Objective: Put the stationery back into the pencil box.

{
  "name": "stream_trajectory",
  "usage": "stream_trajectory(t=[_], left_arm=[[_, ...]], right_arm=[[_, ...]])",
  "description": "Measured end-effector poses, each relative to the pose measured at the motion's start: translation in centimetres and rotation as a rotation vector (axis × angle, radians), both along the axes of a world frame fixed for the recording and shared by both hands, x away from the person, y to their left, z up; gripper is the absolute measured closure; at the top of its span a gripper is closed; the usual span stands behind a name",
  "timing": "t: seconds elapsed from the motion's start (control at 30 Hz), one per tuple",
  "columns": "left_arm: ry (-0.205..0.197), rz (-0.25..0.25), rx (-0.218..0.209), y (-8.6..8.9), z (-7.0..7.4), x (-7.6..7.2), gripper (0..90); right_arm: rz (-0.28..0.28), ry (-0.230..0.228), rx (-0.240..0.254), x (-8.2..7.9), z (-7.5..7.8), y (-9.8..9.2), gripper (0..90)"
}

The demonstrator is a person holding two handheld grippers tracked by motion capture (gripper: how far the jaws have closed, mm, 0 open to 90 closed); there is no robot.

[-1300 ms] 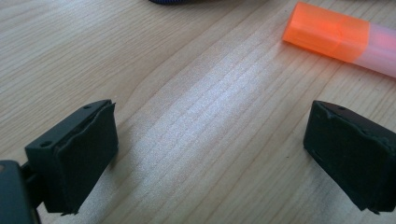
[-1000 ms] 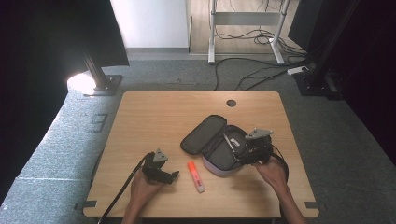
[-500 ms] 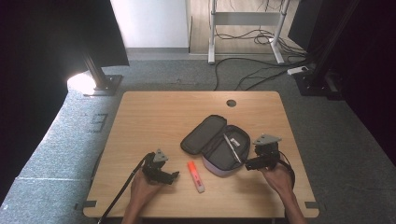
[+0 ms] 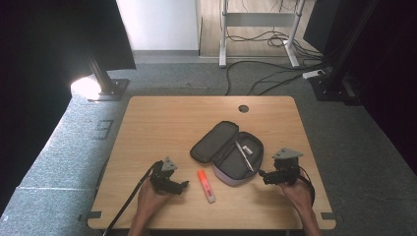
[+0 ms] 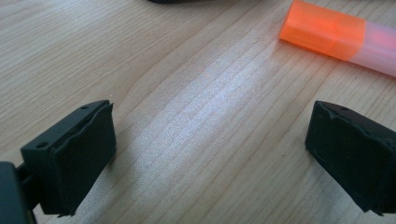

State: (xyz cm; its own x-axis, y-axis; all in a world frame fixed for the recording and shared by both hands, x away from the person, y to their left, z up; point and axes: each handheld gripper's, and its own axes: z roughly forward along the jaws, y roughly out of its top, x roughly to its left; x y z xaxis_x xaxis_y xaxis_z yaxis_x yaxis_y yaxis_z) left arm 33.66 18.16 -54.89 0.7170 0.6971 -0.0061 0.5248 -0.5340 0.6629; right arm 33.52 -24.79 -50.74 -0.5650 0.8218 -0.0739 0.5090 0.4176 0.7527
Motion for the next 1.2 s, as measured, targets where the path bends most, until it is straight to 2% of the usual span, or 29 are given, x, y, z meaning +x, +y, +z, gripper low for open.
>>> stream_trajectory(t=[0.3, 0.47, 0.57, 0.83, 0.97, 1.1, 1.2], left_arm=[[-0.002, -0.003, 0.002, -0.2, 0.1, -0.3, 4.3], [-0.021, -0.002, 0.021, -0.6, 0.5, -0.7, 6.5], [-0.025, -0.007, 0.007, -0.9, 1.0, -0.9, 6.6], [-0.022, -0.02, -0.062, -1.8, 2.7, -1.6, 7.2], [-0.016, -0.044, -0.073, -2.8, 3.2, -1.8, 7.2], [-0.013, -0.058, -0.06, -3.9, 3.4, -1.9, 7.2], [-0.003, -0.062, -0.072, -4.5, 3.4, -1.8, 7.2]], right_arm=[[-0.018, 0.019, 0.002, -0.4, -1.4, -0.8, 0.0], [-0.026, 0.024, 0.007, -0.7, -2.0, -1.2, 0.0], [-0.032, 0.03, 0.009, -0.8, -2.4, -1.4, 0.0], [-0.053, 0.053, 0.013, -0.9, -3.6, -2.1, 0.0], [-0.061, 0.06, 0.011, -0.8, -3.9, -2.3, 0.0], [-0.068, 0.069, 0.008, -0.8, -4.3, -2.4, 0.0], [-0.069, 0.076, 0.002, -0.8, -4.6, -2.4, 0.0]])
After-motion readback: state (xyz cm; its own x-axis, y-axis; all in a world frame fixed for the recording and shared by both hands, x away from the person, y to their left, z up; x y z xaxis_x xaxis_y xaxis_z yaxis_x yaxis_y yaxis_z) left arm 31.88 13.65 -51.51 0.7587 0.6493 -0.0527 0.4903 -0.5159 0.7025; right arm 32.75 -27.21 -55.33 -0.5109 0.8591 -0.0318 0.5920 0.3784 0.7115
